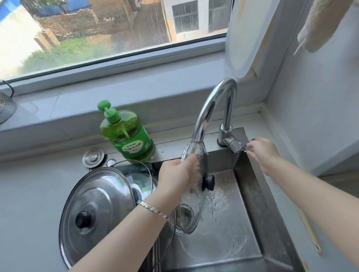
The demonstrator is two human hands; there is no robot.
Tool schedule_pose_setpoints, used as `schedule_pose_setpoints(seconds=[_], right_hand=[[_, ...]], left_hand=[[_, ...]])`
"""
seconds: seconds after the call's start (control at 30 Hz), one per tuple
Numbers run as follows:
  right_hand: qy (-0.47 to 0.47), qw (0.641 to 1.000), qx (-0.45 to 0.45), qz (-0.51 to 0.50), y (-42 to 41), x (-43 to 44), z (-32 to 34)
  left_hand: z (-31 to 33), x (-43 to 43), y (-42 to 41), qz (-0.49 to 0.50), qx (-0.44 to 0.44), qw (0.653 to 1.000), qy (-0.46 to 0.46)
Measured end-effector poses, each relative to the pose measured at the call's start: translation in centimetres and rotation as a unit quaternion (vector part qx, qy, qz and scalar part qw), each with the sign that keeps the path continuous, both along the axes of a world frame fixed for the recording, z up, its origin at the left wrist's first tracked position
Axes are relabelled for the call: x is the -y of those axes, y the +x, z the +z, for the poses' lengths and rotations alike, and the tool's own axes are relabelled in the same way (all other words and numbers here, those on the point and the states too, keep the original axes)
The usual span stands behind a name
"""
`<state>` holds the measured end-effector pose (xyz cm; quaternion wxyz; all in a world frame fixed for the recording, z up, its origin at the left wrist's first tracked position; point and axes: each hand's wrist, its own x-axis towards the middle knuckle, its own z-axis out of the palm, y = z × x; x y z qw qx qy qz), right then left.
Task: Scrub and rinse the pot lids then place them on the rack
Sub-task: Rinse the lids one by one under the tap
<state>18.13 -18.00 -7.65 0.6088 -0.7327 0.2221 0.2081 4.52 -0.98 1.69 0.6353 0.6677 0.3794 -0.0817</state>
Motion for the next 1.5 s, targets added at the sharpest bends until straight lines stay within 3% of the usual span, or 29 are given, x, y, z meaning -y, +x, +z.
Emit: schedule_pose_setpoints(seconds=[0.27,0.33,0.4,0.5,0.6,0.8,1.07,1.23,1.4,1.5], right_hand=[[0.026,0.999,0.01,0.016,0.9,-1.5,2.0],[-0.051,0.992,0.012,0.112,-0.7,-1.4,2.8],[-0.11,0.962,0.014,0.249,-3.5,-1.7,3.4],[-0.036,0.929,-0.023,0.368,-8.6,-2.6,4.5],[-0.007,0.914,0.0,0.405,-12.1,-3.0,5.0],[-0.05,0.933,0.105,0.34,-14.3,-1.4,4.7],[-0.13,0.936,0.144,0.294,-15.7,2.1,4.2],[-0.184,0.911,0.179,0.323,-15.4,2.2,6.1],[-0.135,0.927,0.24,0.256,-15.7,2.0,6.4],[-0.129,0.936,0.206,0.254,-16.0,1.8,5.2]], left_hand=[[-0.4,-1.2,-2.0,0.05,0.009,0.997,-0.061],[-0.2,-1.2,-2.6,0.053,0.016,0.996,-0.063],[0.1,-1.0,-3.1,0.056,0.025,0.996,-0.064],[0.6,-0.7,-3.9,0.05,0.04,0.996,-0.069],[1.1,-0.3,-4.9,0.03,0.06,0.994,-0.081],[1.9,0.5,-6.4,-0.012,0.069,0.992,-0.109],[-1.8,-1.0,-10.5,-0.108,-0.101,0.989,-0.003],[-3.6,-1.3,-12.8,-0.109,-0.153,0.982,0.003],[-4.4,-1.5,-13.7,-0.091,-0.143,0.986,-0.007],[-4.3,-1.7,-14.1,-0.084,-0.14,0.987,-0.007]])
